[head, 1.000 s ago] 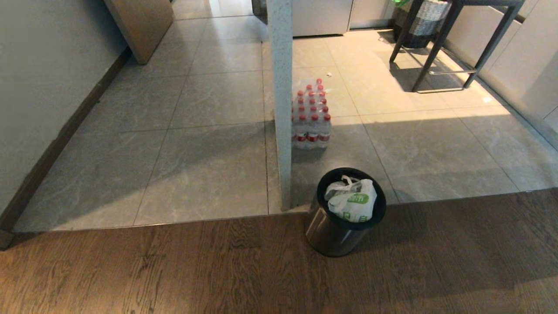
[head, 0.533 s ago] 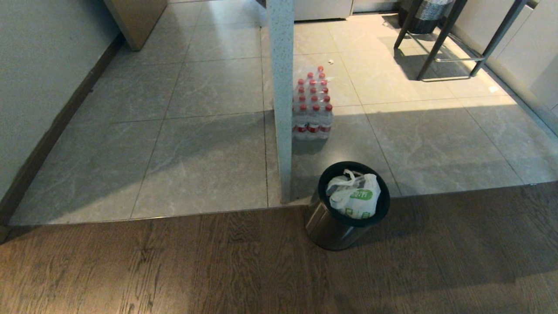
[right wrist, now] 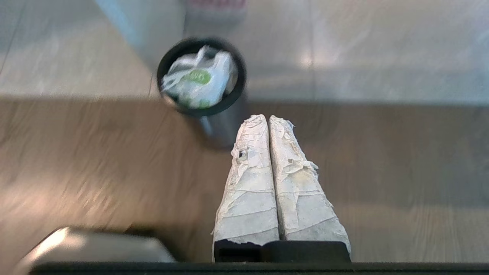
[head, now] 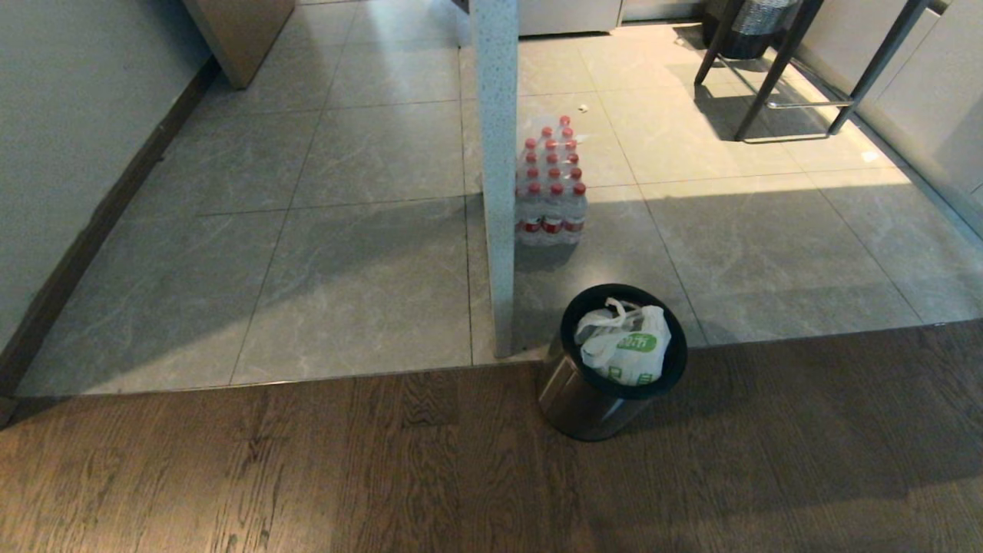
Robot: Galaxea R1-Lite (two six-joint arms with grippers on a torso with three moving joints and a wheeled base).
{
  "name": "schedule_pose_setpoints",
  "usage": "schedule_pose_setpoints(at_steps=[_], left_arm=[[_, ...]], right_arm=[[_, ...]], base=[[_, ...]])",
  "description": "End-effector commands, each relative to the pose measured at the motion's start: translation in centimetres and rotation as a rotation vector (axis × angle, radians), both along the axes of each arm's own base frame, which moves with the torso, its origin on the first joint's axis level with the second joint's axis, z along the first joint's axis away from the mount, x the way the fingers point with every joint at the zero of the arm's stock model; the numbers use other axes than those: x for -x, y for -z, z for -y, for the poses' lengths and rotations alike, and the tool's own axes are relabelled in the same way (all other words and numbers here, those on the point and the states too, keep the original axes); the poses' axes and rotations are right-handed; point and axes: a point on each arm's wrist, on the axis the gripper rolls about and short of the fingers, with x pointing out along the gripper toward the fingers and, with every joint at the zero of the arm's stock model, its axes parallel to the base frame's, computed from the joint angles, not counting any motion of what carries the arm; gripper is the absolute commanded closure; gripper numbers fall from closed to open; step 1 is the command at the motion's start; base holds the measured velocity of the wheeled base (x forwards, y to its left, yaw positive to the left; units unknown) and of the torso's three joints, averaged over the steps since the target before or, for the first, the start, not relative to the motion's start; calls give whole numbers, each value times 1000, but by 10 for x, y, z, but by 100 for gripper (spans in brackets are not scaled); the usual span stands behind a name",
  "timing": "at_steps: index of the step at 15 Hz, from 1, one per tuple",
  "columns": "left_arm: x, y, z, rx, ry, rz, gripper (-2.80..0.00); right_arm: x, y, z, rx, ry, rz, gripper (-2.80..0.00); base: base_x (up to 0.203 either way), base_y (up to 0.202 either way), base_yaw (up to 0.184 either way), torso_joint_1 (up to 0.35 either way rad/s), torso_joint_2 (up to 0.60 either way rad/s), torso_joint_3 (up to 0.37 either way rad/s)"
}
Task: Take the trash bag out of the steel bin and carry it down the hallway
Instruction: Place the outer trash can on the ground
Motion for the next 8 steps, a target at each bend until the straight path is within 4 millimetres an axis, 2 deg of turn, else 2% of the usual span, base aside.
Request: schedule_pose_setpoints(at_steps=[1, 2, 4, 6, 8], left_arm=[[0, 0, 0, 0, 0, 1, 0], [0, 0, 0, 0, -1, 1, 0], [0, 0, 0, 0, 0, 1, 0], [0, 0, 0, 0, 0, 1, 0], [0, 0, 0, 0, 0, 1, 0]], right_arm=[[-87, -30, -3, -7, -46, -262, 0], [-119, -38, -7, -12, -87, -345, 0], [-181, -35, -25, -23, -189, -526, 0], [-234, -9, -54, -5, -301, -703, 0], [-275, 23, -78, -5, -400, -789, 0]], base=[[0, 0, 0, 0, 0, 0], [0, 0, 0, 0, 0, 0], [0, 0, 0, 0, 0, 0], [0, 0, 0, 0, 0, 0], [0, 0, 0, 0, 0, 0]])
